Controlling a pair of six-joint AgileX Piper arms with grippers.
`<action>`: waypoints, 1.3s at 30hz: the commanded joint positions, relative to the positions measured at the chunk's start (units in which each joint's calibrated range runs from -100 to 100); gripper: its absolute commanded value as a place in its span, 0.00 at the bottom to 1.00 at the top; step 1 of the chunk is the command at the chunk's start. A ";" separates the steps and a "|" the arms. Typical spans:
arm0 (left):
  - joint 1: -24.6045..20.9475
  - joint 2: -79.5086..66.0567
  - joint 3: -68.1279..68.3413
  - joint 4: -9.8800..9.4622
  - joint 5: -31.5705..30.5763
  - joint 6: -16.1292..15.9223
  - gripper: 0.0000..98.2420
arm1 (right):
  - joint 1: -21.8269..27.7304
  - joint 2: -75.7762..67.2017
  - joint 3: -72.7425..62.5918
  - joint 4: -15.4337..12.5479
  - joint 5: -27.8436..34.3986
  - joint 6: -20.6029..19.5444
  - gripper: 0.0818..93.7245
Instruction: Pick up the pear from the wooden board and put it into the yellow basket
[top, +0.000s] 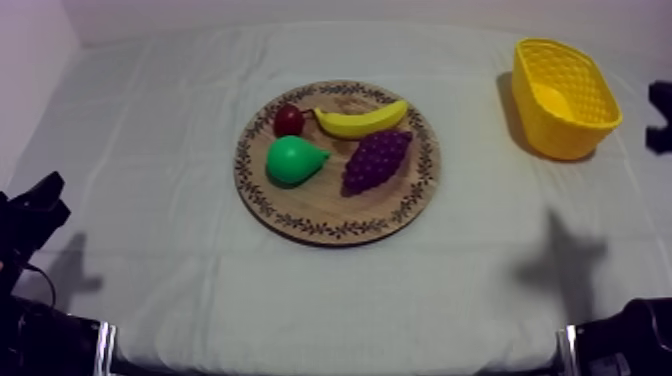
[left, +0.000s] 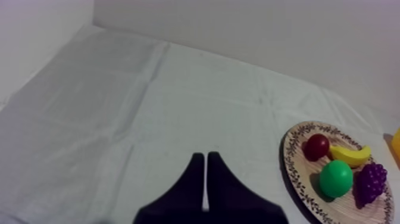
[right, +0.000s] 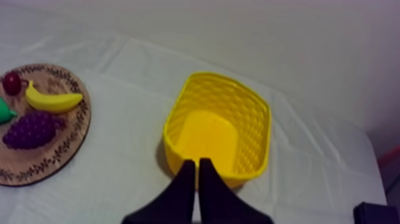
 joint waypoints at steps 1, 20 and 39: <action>-0.01 0.00 0.05 0.02 -0.01 0.01 0.00 | -0.27 10.30 -17.77 -0.73 3.87 0.50 0.01; -0.01 0.00 0.05 0.02 -0.01 0.01 0.00 | -12.42 46.17 -52.82 -5.96 24.42 9.03 0.00; -0.01 0.00 0.05 0.02 -0.01 0.02 0.00 | -23.11 66.25 -59.77 -6.21 33.73 15.32 0.17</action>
